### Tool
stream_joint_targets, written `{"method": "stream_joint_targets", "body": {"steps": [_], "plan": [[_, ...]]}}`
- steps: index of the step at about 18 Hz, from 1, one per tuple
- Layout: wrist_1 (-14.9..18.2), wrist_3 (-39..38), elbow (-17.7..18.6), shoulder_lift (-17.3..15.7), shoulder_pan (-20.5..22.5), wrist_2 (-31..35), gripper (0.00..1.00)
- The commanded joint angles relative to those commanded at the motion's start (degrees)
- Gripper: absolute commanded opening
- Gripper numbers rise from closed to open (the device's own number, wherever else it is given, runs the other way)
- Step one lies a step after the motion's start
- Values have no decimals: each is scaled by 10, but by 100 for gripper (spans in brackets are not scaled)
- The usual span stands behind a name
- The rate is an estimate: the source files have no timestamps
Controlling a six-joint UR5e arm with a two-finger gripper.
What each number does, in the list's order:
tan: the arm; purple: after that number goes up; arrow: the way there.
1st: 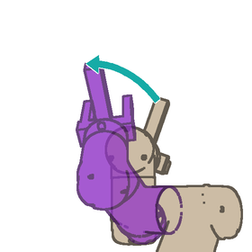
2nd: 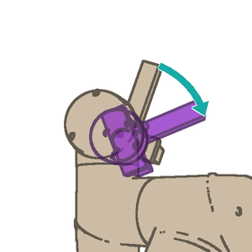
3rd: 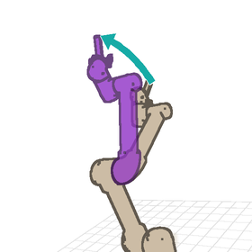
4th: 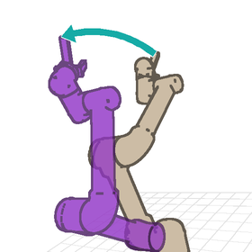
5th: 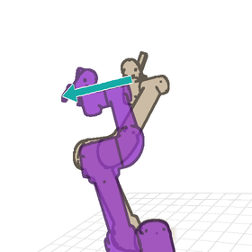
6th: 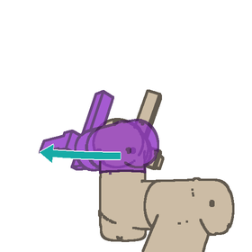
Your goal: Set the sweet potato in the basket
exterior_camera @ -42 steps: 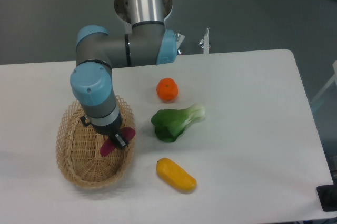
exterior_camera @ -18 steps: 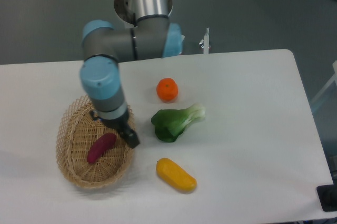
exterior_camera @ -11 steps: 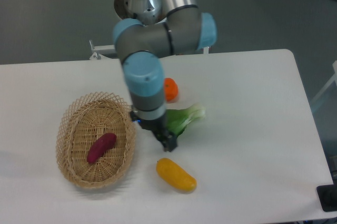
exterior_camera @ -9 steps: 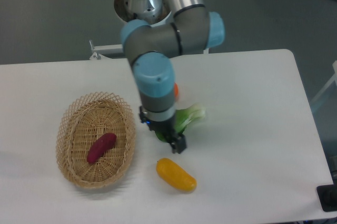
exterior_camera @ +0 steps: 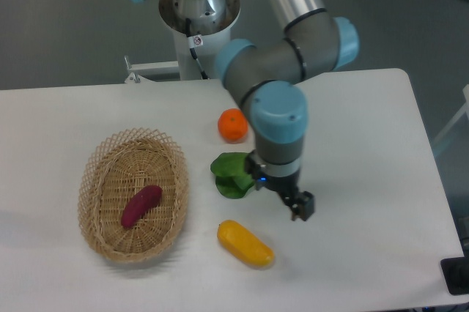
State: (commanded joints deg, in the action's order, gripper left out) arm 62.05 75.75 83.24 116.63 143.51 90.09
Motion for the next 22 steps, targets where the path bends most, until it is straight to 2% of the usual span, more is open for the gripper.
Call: {"method": "stream_joint_targets", "body": {"steps": [10,22], "plan": [[-1,109,-46,37,85,-20,100],[-1,158,-69,57,117,-16,100]]}}
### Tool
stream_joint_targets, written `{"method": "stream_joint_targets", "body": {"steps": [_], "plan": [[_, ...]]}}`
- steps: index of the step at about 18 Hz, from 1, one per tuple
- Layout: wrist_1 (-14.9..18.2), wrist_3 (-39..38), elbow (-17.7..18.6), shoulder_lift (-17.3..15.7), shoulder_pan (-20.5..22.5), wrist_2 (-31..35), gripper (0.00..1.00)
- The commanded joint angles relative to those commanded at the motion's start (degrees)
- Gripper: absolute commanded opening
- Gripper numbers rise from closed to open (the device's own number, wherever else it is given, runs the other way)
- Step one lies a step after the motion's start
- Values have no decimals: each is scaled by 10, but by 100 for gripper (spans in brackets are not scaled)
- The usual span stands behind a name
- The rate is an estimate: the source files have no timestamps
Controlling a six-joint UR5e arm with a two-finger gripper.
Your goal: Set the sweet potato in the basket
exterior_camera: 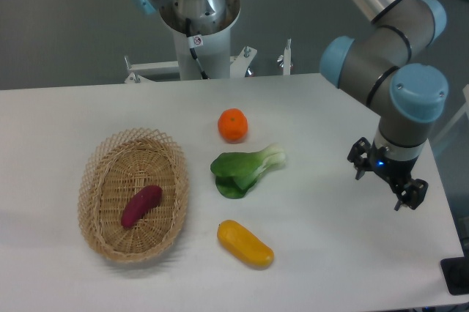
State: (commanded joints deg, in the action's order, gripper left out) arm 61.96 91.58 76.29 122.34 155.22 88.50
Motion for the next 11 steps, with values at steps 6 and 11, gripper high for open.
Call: {"method": "stream_joint_targets", "body": {"steps": [6,11], "plan": [[0,3,0,3,1,2,100],[0,16,0,2,4,3,100]]}}
